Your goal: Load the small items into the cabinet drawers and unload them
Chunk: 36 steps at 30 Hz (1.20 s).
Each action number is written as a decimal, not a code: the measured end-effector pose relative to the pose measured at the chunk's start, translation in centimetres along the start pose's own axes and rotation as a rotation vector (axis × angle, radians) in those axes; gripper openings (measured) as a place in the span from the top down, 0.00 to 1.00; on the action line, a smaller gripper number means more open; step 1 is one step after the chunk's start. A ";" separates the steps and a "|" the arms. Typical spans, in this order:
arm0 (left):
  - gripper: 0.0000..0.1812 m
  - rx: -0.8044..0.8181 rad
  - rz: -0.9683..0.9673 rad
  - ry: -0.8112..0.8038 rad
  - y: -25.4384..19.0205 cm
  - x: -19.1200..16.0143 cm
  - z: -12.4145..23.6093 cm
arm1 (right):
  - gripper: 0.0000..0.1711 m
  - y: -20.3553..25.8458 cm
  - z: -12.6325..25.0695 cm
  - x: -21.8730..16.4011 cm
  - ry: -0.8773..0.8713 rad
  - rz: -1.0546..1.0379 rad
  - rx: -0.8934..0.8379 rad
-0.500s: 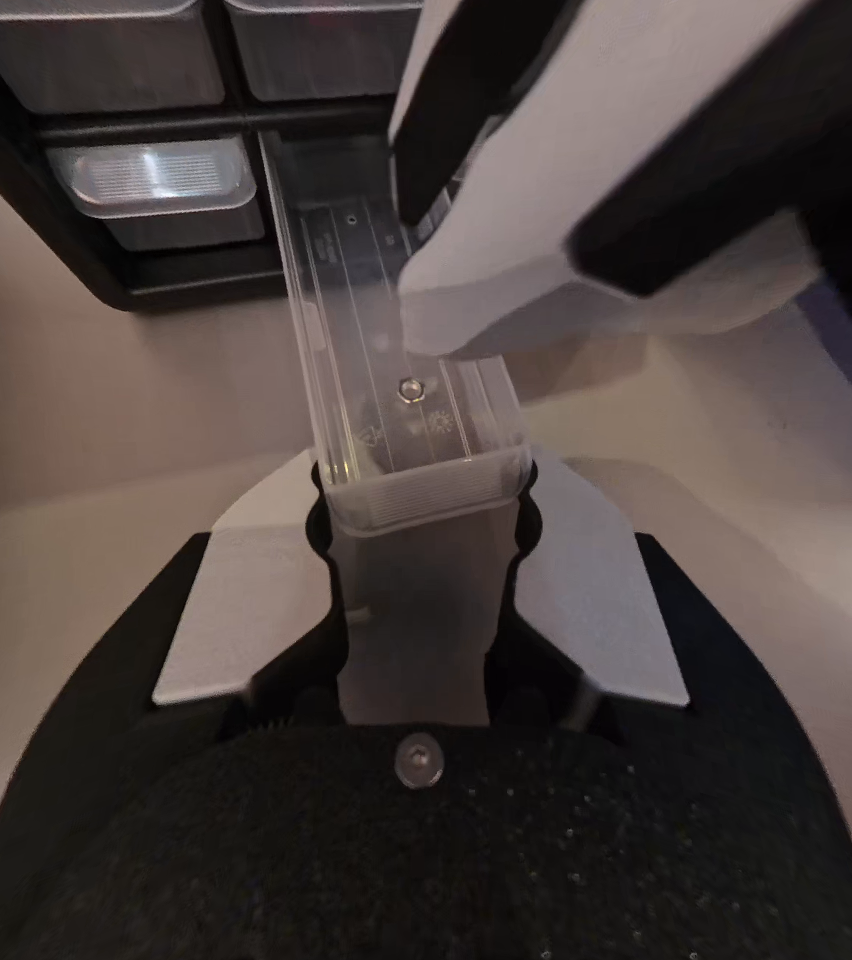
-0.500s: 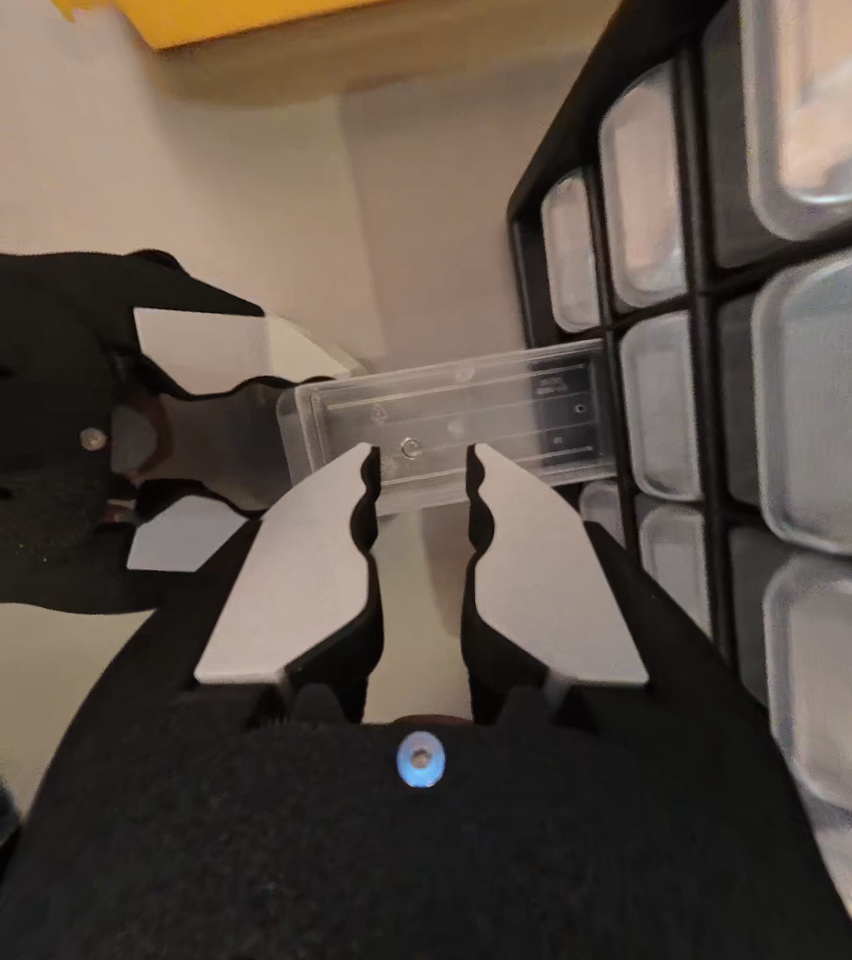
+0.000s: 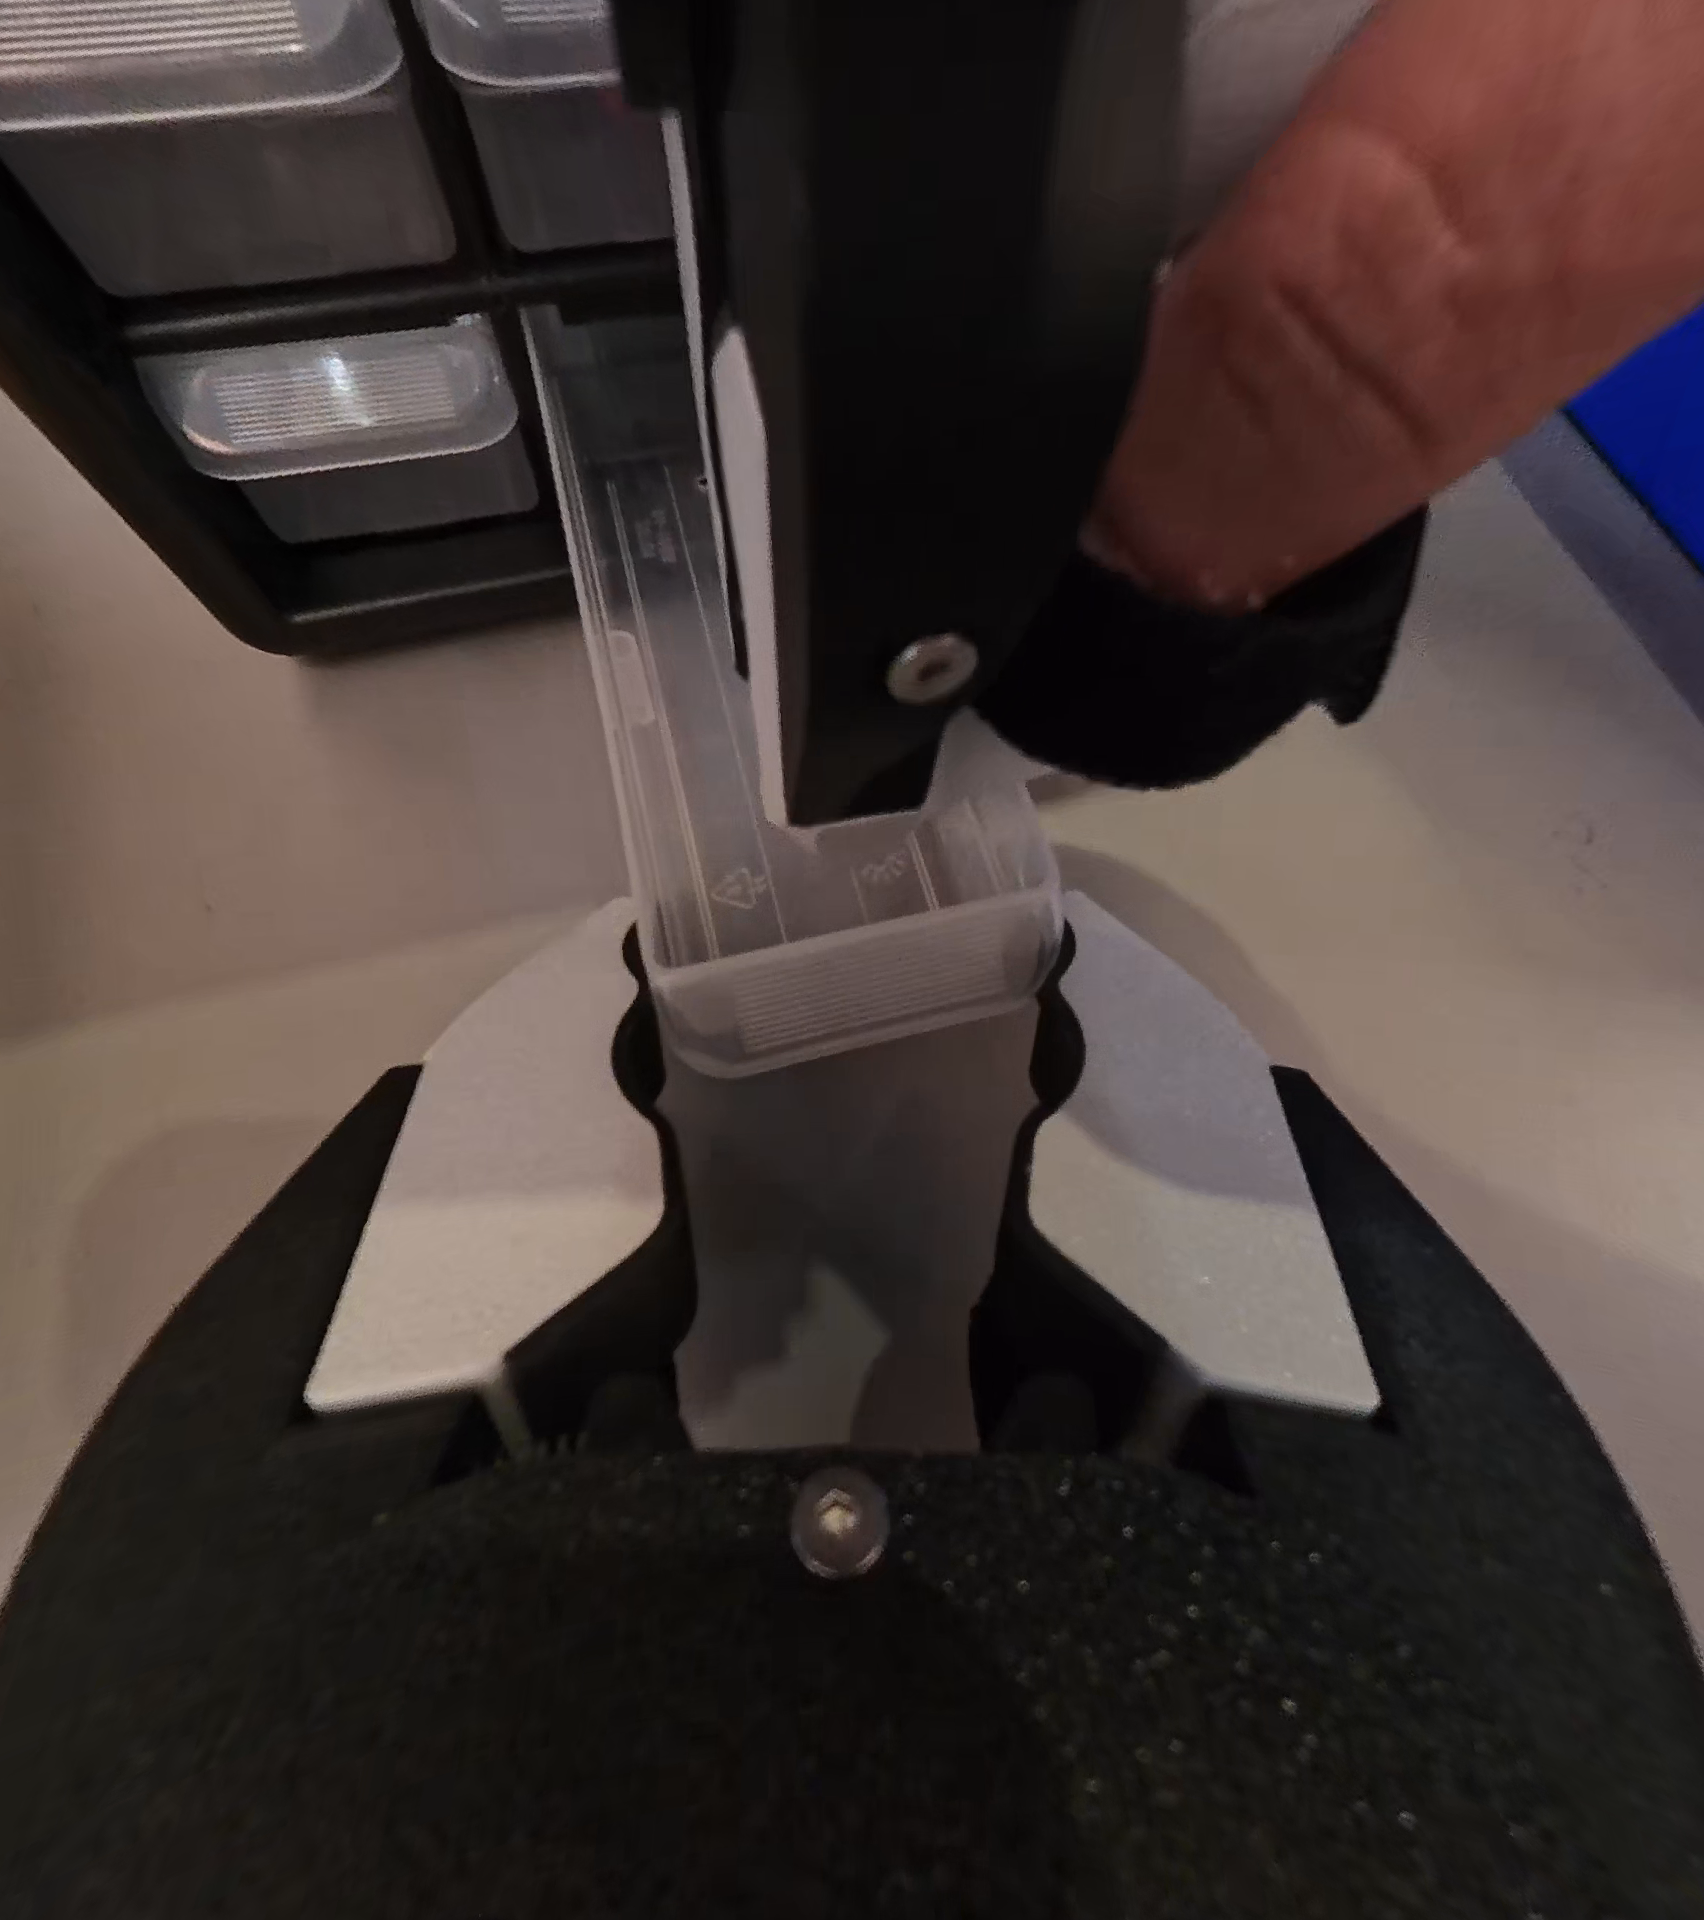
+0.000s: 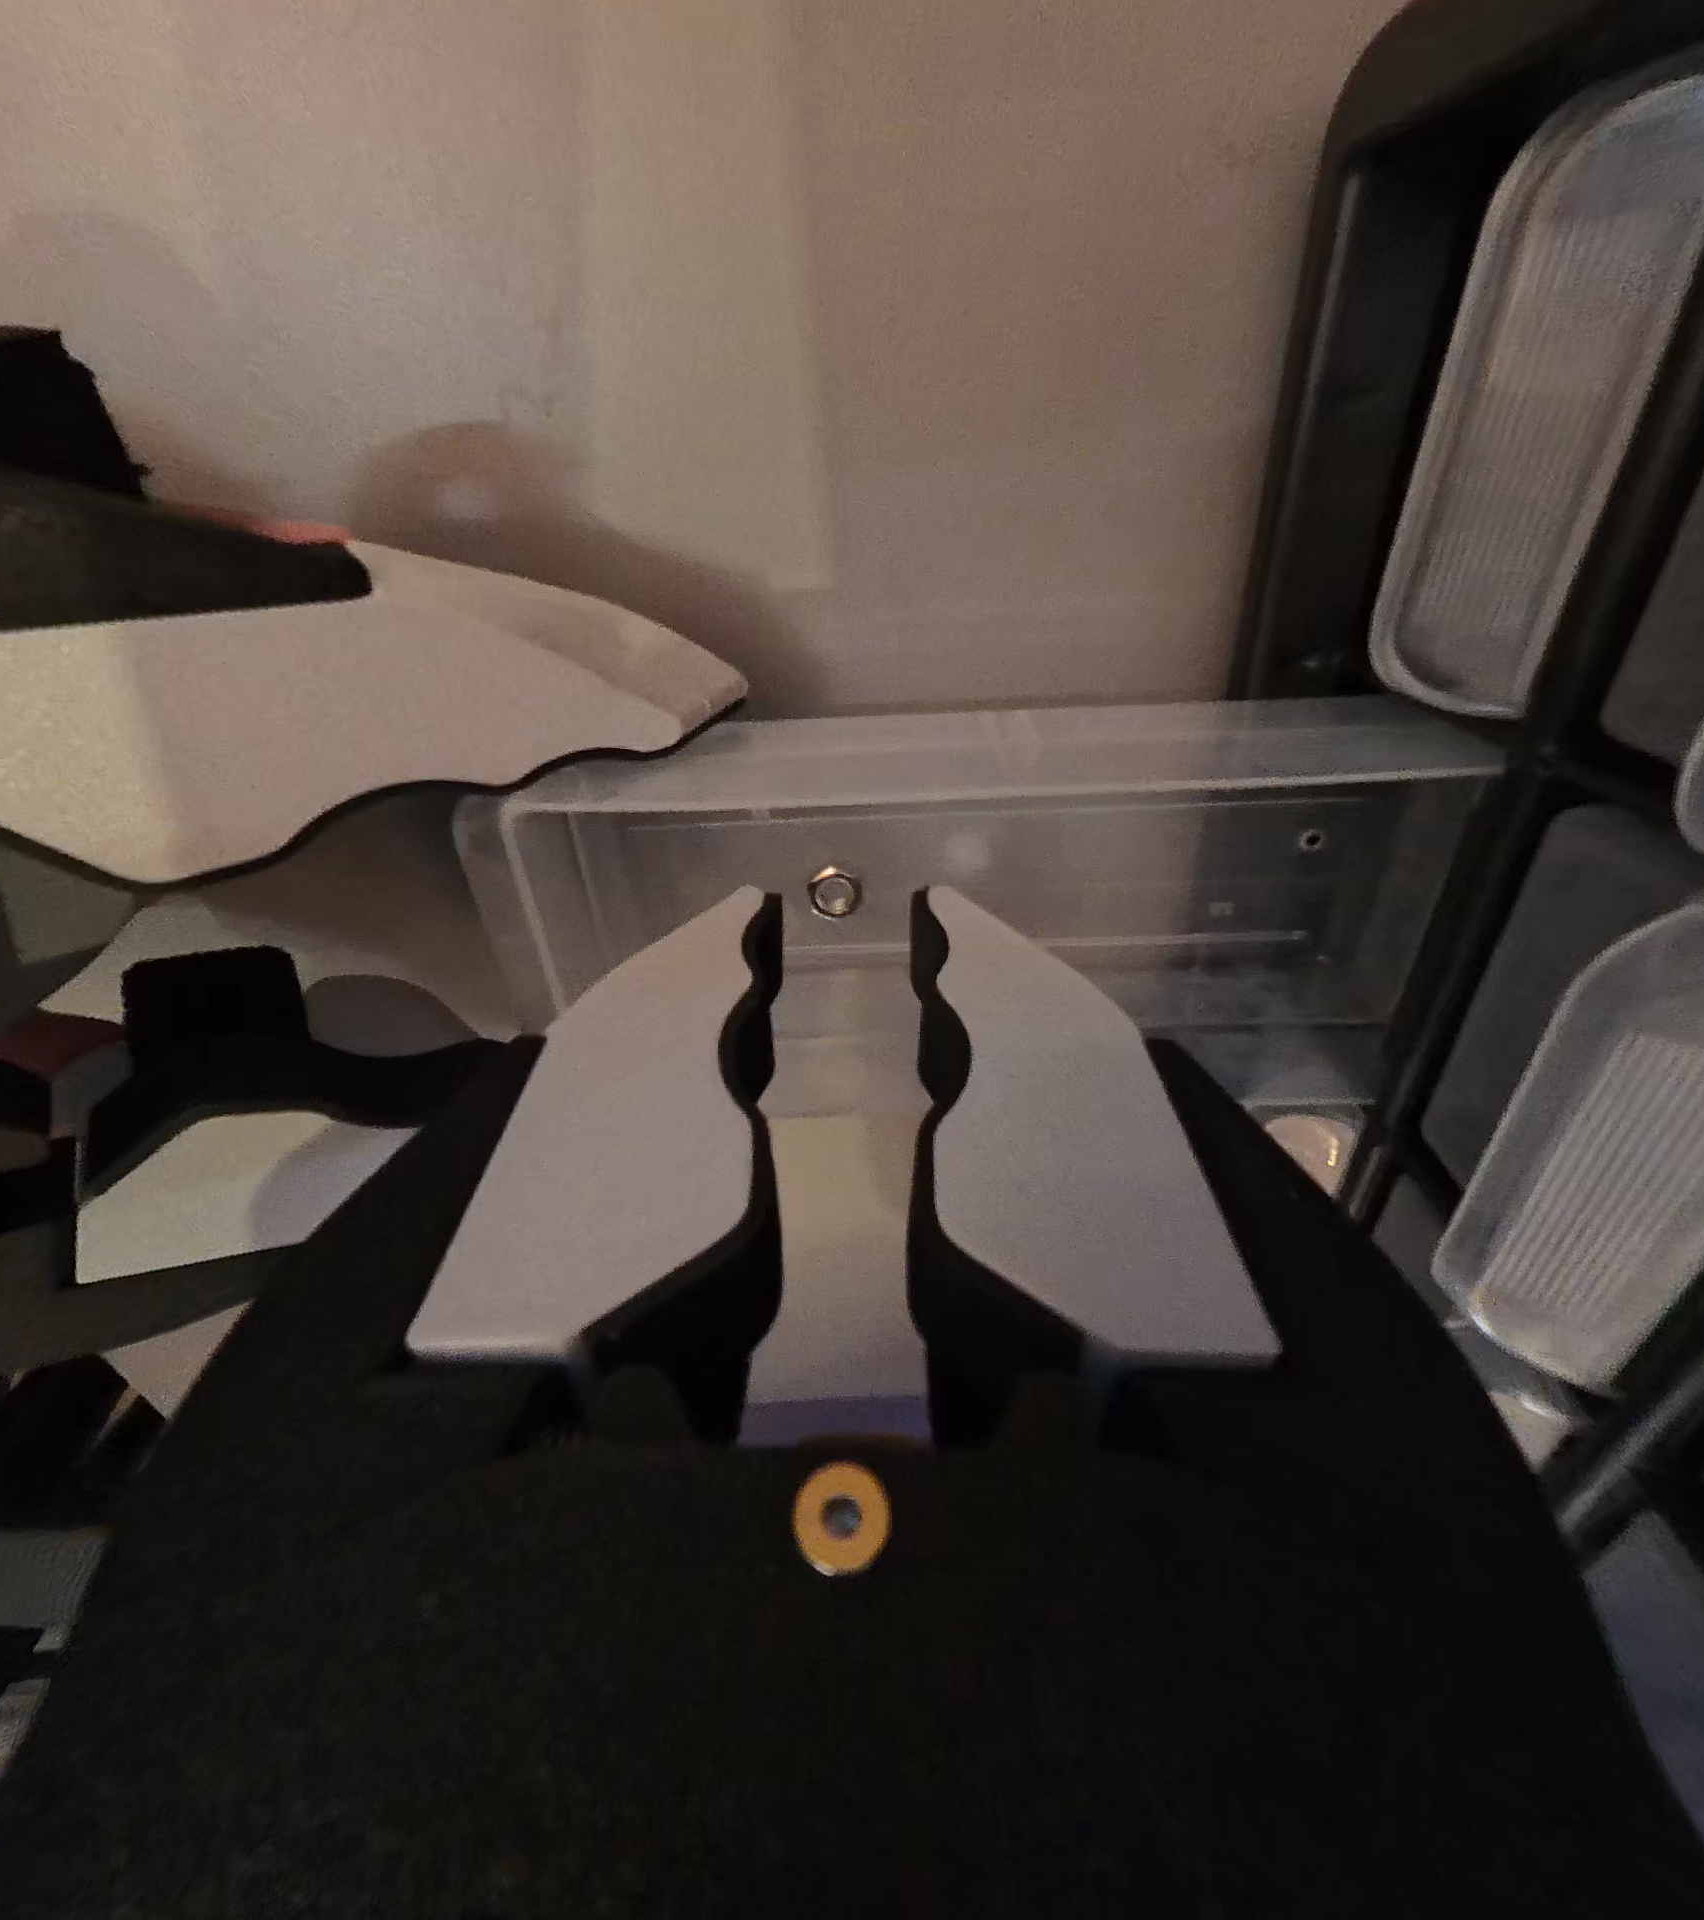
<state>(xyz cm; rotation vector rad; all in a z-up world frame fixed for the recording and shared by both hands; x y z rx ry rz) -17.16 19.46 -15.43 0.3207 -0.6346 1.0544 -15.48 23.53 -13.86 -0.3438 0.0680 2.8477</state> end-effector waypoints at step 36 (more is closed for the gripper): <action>0.62 0.006 -0.006 -0.004 0.0 0.1 0.1 | 0.94 -0.1 -0.2 0.9 0.157 0.099 -0.055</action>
Point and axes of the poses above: each gripper's, where its closed fingertips meet, z back along the fingers, x out of its top, y = z × x across the jaws, the point moved 3 cm from there along z, back along the fingers, and after that the axes turned 14 degrees about y, right-handed, at the moved point
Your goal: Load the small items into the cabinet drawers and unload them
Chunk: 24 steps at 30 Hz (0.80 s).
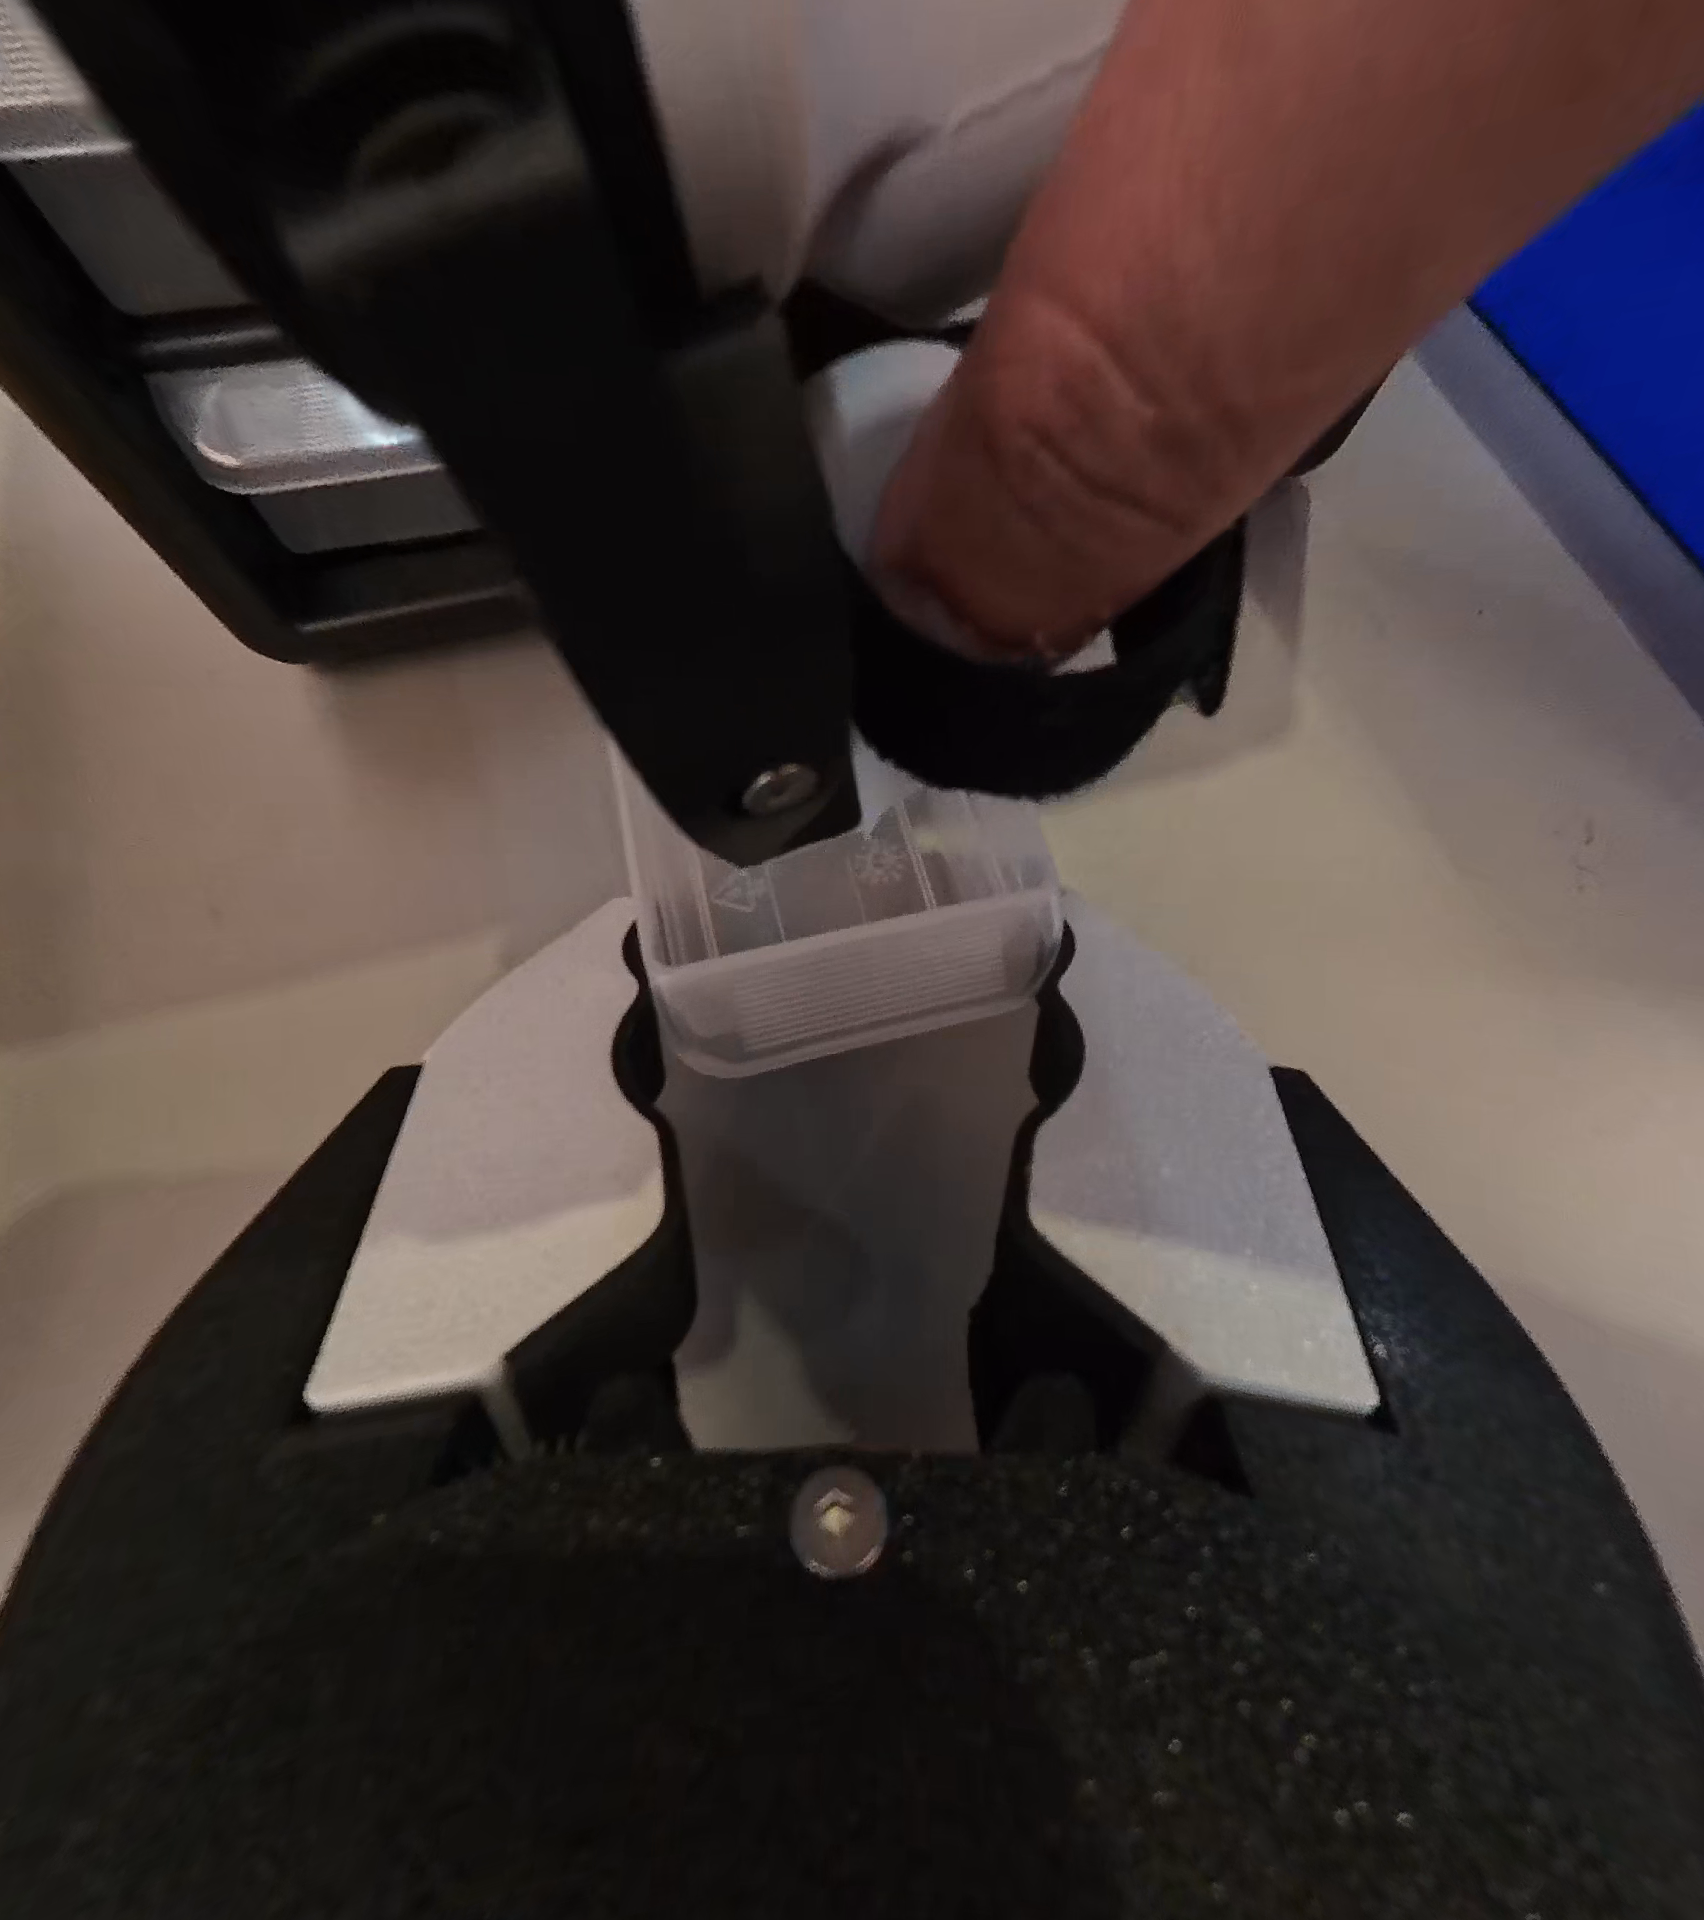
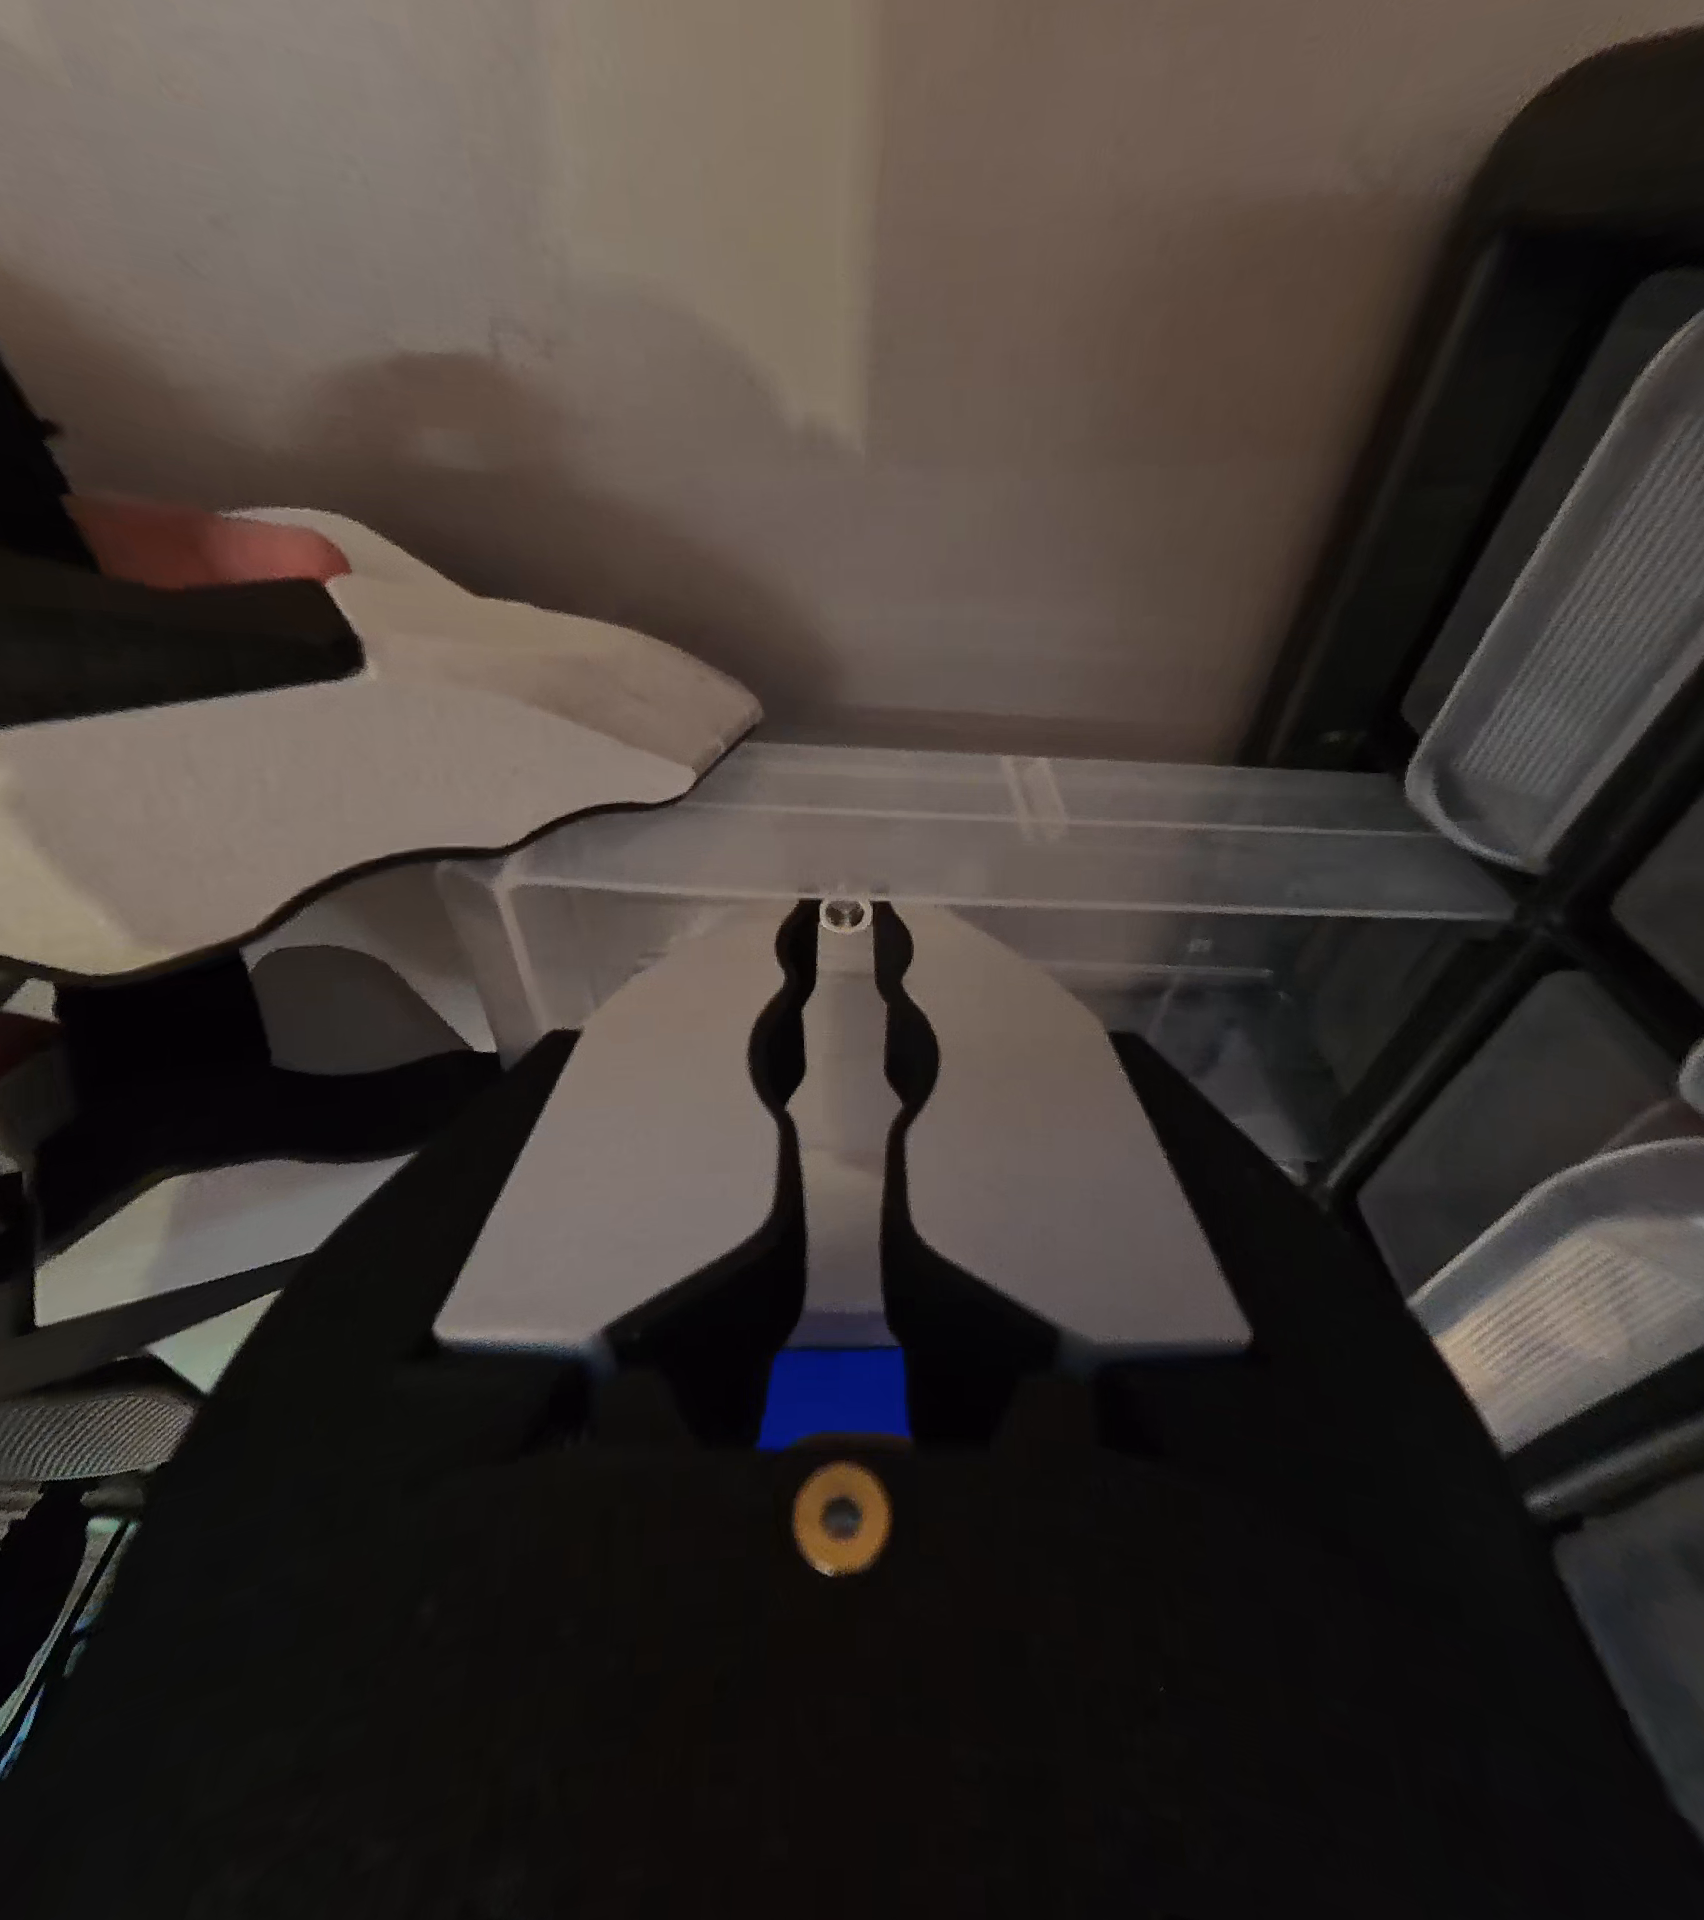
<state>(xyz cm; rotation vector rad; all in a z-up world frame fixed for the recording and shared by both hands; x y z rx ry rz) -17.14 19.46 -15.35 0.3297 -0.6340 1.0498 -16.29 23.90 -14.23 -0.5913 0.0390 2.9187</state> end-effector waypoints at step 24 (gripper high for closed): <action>0.62 -0.022 0.011 -0.011 0.3 1.1 0.3 | 0.94 -1.9 -7.8 -32.2 -0.143 -0.801 0.192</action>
Point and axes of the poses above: each gripper's, where its closed fingertips meet, z back along the fingers, x out of its top, y = z × x across the jaws, the point moved 3 cm from there along z, back along the fingers, and after that the axes turned 14 degrees about y, right-handed, at the moved point
